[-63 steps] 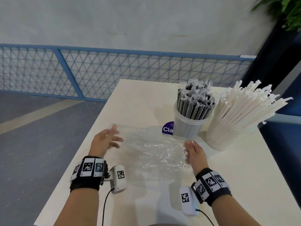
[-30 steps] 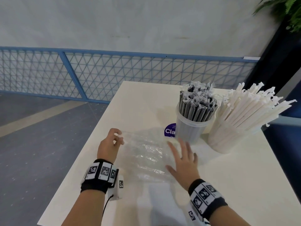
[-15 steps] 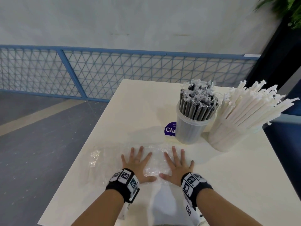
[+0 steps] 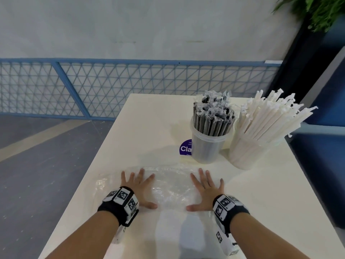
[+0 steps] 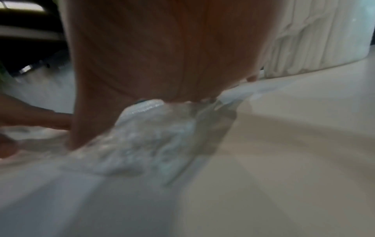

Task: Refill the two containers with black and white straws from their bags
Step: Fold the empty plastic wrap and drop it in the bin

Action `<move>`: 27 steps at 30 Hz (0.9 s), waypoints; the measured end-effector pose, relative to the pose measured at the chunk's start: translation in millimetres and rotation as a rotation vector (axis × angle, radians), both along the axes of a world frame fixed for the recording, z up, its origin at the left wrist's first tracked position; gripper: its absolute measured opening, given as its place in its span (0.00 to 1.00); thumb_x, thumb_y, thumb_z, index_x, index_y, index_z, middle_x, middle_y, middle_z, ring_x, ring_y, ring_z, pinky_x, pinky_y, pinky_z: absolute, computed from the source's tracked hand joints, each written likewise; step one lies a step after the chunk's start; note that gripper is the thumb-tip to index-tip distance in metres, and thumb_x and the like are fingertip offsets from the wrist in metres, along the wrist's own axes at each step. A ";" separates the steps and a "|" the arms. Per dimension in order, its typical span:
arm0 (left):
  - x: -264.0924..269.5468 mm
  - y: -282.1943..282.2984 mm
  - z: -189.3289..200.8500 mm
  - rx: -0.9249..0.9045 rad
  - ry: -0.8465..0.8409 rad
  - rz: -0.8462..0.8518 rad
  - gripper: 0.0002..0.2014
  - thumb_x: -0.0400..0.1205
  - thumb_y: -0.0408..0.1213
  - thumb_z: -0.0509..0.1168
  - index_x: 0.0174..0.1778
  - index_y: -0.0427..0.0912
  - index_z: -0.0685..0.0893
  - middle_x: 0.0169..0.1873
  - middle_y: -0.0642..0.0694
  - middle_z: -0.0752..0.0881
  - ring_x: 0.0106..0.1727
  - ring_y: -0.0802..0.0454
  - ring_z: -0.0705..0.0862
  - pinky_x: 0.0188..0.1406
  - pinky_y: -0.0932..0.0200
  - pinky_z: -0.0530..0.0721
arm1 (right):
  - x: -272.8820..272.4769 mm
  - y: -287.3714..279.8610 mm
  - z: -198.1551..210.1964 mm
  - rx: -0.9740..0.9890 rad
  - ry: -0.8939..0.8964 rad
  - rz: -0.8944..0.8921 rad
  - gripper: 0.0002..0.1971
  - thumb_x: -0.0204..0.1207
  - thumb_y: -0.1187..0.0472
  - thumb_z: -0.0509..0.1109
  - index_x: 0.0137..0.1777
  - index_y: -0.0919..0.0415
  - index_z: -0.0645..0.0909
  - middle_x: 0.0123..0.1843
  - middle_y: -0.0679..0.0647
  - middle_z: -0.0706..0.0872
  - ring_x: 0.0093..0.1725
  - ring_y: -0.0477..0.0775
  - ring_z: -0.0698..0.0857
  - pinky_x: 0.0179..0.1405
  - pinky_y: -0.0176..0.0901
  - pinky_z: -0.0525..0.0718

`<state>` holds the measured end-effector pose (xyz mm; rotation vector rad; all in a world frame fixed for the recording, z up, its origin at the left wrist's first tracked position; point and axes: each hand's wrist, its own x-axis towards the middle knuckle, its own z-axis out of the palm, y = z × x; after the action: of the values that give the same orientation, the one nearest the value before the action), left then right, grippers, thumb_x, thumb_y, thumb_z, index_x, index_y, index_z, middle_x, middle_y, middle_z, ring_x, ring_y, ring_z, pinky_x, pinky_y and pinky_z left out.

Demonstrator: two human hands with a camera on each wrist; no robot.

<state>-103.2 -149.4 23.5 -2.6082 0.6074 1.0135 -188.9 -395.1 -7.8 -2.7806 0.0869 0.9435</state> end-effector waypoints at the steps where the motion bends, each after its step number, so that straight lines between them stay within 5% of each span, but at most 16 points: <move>1: -0.6 -4.5 9.0 0.015 -0.054 -0.034 0.61 0.53 0.85 0.47 0.79 0.58 0.36 0.82 0.43 0.38 0.83 0.37 0.45 0.72 0.24 0.33 | -2.7 -0.5 3.3 0.012 -0.068 -0.037 0.60 0.55 0.17 0.55 0.79 0.44 0.28 0.77 0.48 0.19 0.81 0.54 0.29 0.74 0.75 0.35; 3: -1.6 -15.7 31.0 -0.026 -0.139 -0.133 0.52 0.67 0.76 0.53 0.81 0.53 0.42 0.83 0.45 0.45 0.83 0.42 0.51 0.73 0.25 0.36 | -11.6 -5.6 13.2 0.074 -0.285 -0.165 0.57 0.53 0.17 0.49 0.81 0.43 0.39 0.84 0.45 0.34 0.84 0.50 0.39 0.75 0.70 0.33; 5: -6.6 -31.4 57.3 -0.150 -0.185 -0.234 0.47 0.73 0.69 0.57 0.81 0.53 0.42 0.83 0.47 0.49 0.82 0.46 0.54 0.76 0.30 0.40 | -22.2 -15.8 28.5 0.210 -0.530 -0.343 0.40 0.67 0.27 0.56 0.78 0.43 0.58 0.82 0.43 0.59 0.81 0.46 0.59 0.77 0.64 0.34; 7: -13.0 -53.0 83.6 -0.352 -0.207 -0.295 0.40 0.78 0.60 0.59 0.81 0.51 0.46 0.82 0.48 0.55 0.80 0.51 0.61 0.79 0.42 0.48 | -28.7 -29.8 41.9 0.314 -0.776 -0.503 0.21 0.74 0.42 0.65 0.66 0.45 0.74 0.68 0.41 0.77 0.70 0.46 0.75 0.79 0.61 0.41; 9: -19.0 -82.7 104.1 -0.604 -0.180 -0.318 0.36 0.80 0.52 0.62 0.80 0.48 0.52 0.79 0.47 0.63 0.77 0.51 0.67 0.76 0.56 0.59 | -31.7 -46.7 55.8 0.402 -1.003 -0.624 0.12 0.74 0.53 0.71 0.55 0.51 0.78 0.54 0.41 0.80 0.57 0.49 0.83 0.76 0.62 0.61; 11: -26.5 -120.2 120.6 -0.827 -0.153 -0.321 0.36 0.79 0.49 0.65 0.79 0.46 0.55 0.78 0.47 0.66 0.75 0.52 0.68 0.70 0.65 0.64 | -32.8 -67.1 73.1 0.509 -1.212 -0.757 0.14 0.71 0.59 0.74 0.52 0.55 0.74 0.50 0.43 0.75 0.49 0.51 0.83 0.55 0.49 0.80; 13: -32.4 -163.5 132.5 -1.050 -0.118 -0.264 0.40 0.76 0.47 0.69 0.79 0.45 0.55 0.78 0.48 0.65 0.76 0.54 0.66 0.69 0.70 0.62 | -31.4 -92.1 89.6 0.534 -1.343 -0.900 0.22 0.68 0.60 0.77 0.57 0.59 0.72 0.56 0.48 0.70 0.50 0.50 0.79 0.47 0.37 0.75; 17: -30.9 -248.2 138.4 -1.359 -0.005 0.033 0.55 0.67 0.44 0.78 0.80 0.41 0.46 0.80 0.45 0.56 0.80 0.51 0.58 0.80 0.55 0.59 | -19.7 -149.8 112.1 0.627 -1.355 -1.051 0.45 0.62 0.56 0.81 0.76 0.59 0.59 0.73 0.55 0.62 0.68 0.49 0.71 0.65 0.42 0.73; 21: -13.9 -297.7 126.1 -1.397 0.114 0.349 0.66 0.62 0.41 0.81 0.79 0.41 0.33 0.82 0.44 0.49 0.82 0.52 0.52 0.79 0.59 0.51 | -0.3 -190.3 121.9 0.824 -1.093 -0.875 0.59 0.53 0.44 0.83 0.80 0.54 0.52 0.78 0.54 0.68 0.75 0.51 0.70 0.75 0.57 0.71; 24: 4.1 -308.3 117.1 -1.323 0.175 0.348 0.70 0.60 0.38 0.82 0.78 0.43 0.28 0.81 0.45 0.58 0.80 0.51 0.59 0.74 0.64 0.56 | 7.7 -201.9 123.3 0.820 -0.971 -0.748 0.58 0.48 0.38 0.81 0.77 0.44 0.54 0.75 0.46 0.72 0.73 0.42 0.73 0.75 0.51 0.72; 27: 13.0 -311.3 111.5 -1.237 0.160 0.209 0.66 0.60 0.35 0.82 0.79 0.40 0.35 0.76 0.45 0.68 0.75 0.49 0.68 0.69 0.64 0.64 | 14.9 -197.7 120.3 0.971 -0.988 -0.712 0.60 0.49 0.46 0.83 0.79 0.48 0.52 0.76 0.48 0.72 0.73 0.38 0.73 0.73 0.43 0.73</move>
<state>-90.2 -460.7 135.0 -3.6995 1.3579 1.1177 -174.1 -592.9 112.5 -1.7586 0.3199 -0.4915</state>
